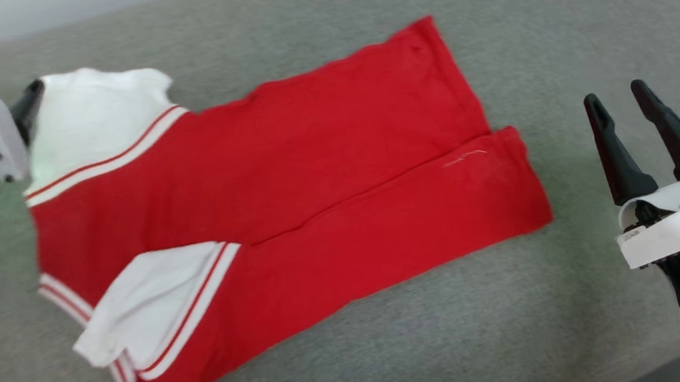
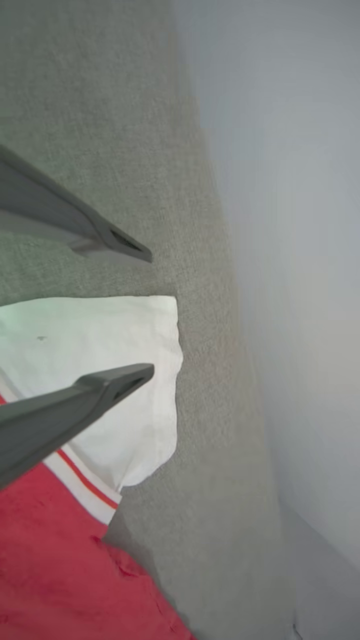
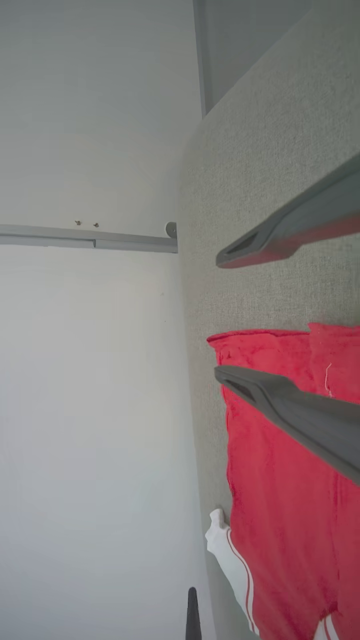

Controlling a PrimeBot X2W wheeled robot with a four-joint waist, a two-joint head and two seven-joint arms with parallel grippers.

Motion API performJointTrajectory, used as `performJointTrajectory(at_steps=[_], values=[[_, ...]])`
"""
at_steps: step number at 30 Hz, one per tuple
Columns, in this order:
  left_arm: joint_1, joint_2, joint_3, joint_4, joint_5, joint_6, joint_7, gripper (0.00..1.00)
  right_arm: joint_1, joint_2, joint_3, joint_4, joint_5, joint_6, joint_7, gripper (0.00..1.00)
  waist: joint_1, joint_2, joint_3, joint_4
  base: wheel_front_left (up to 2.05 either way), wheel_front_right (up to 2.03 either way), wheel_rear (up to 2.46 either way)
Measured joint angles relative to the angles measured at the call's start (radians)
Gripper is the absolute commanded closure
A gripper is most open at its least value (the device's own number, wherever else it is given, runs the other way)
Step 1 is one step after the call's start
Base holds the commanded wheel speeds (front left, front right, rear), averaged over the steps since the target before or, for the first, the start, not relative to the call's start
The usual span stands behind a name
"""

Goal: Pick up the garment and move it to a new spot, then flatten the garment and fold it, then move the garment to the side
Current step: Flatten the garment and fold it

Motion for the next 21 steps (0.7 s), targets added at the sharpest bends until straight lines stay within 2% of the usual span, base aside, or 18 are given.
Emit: performJointTrajectory(at_steps=[4,8,12,17,18,19,20,21], values=[[-0.073,0.006,-0.056,0.080,-0.008,-0.041,0.246,0.00,-0.013,-0.002,0.022,0.008,0.016,0.000,0.000,0.00,0.0000,0.0000,0.024,-0.045,0.00,0.00,0.00],[-0.147,0.020,-0.079,0.134,-0.006,-0.052,0.382,0.00,-0.024,-0.006,0.041,0.012,0.025,0.000,-0.004,0.00,0.0000,0.0000,0.058,-0.073,0.00,0.00,0.00],[-0.188,0.031,-0.106,0.162,0.026,-0.062,0.431,0.00,-0.027,-0.017,0.048,0.011,0.030,0.000,-0.004,0.00,0.0000,0.0000,0.090,-0.091,0.00,0.00,0.00],[-0.215,0.003,-0.100,0.176,0.009,-0.076,0.429,0.00,-0.037,-0.032,0.049,0.010,0.038,0.000,0.004,0.00,0.0000,0.0000,0.113,-0.090,0.00,0.00,0.00],[-0.217,-0.004,-0.104,0.177,0.008,-0.078,0.432,0.17,-0.045,-0.036,0.051,0.007,0.038,0.000,0.010,0.00,0.0000,0.0001,0.115,-0.086,0.00,0.00,0.00],[-0.220,-0.012,-0.104,0.176,0.002,-0.079,0.439,0.53,-0.053,-0.039,0.054,0.002,0.039,0.000,0.014,0.00,0.0000,0.0000,0.117,-0.082,0.00,0.00,0.00],[-0.223,-0.021,-0.103,0.175,-0.007,-0.082,0.440,0.74,-0.062,-0.045,0.060,-0.002,0.039,0.000,0.021,0.00,0.0000,0.0000,0.119,-0.077,0.00,0.00,0.00],[-0.227,-0.030,-0.102,0.174,-0.010,-0.084,0.440,1.00,-0.073,-0.052,0.068,-0.005,0.038,0.000,0.032,0.00,0.0000,0.0000,0.122,-0.072,0.00,0.00,0.00]])
